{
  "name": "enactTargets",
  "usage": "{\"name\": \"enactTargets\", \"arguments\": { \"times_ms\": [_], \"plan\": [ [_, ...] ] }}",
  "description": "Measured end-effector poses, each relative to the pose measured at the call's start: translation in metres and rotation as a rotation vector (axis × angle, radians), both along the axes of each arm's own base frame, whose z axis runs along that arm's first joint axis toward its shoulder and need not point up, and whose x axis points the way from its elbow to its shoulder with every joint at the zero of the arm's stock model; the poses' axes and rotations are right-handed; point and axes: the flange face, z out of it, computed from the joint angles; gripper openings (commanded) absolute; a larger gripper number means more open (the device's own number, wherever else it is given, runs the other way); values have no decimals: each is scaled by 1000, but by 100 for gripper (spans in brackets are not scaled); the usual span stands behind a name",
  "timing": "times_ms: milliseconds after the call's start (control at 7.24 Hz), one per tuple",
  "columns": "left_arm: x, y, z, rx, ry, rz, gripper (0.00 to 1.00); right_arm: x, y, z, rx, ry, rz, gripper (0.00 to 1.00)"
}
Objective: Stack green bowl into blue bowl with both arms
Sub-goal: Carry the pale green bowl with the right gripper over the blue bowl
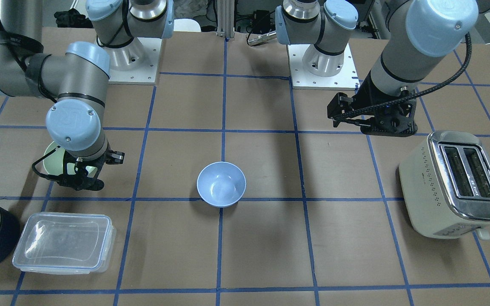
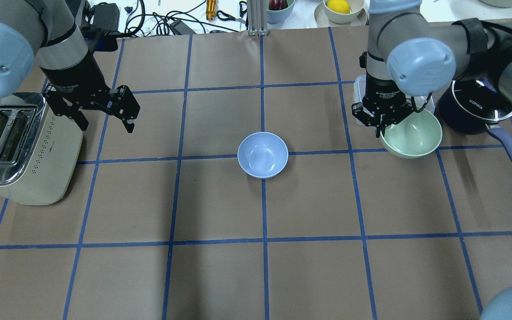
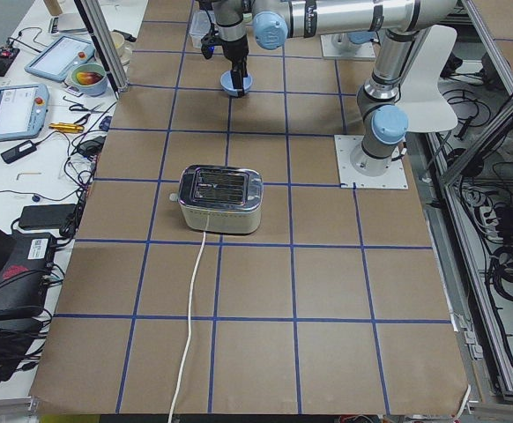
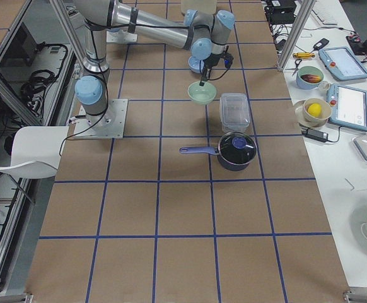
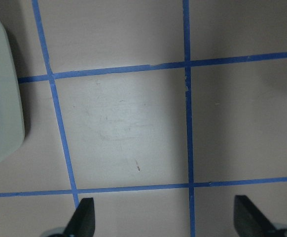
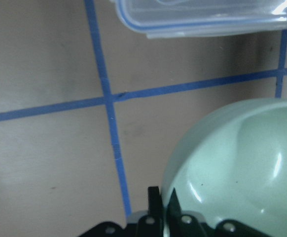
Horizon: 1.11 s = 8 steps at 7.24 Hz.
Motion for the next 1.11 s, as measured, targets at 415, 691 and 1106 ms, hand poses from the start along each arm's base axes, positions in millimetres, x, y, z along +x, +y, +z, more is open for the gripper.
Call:
{"name": "enactTargets", "arguments": {
  "times_ms": [415, 691, 1106],
  "plan": [
    [-1, 1, 0, 0, 0, -1, 100, 106, -21, 25, -78, -115, -80, 0],
    [-1, 0, 0, 1, 1, -3, 100, 179, -34, 9, -76, -145, -101, 0],
    [-2, 0, 0, 1, 1, -3, 100, 242, -27, -21, -40, -136, -104, 0]
  ]
}}
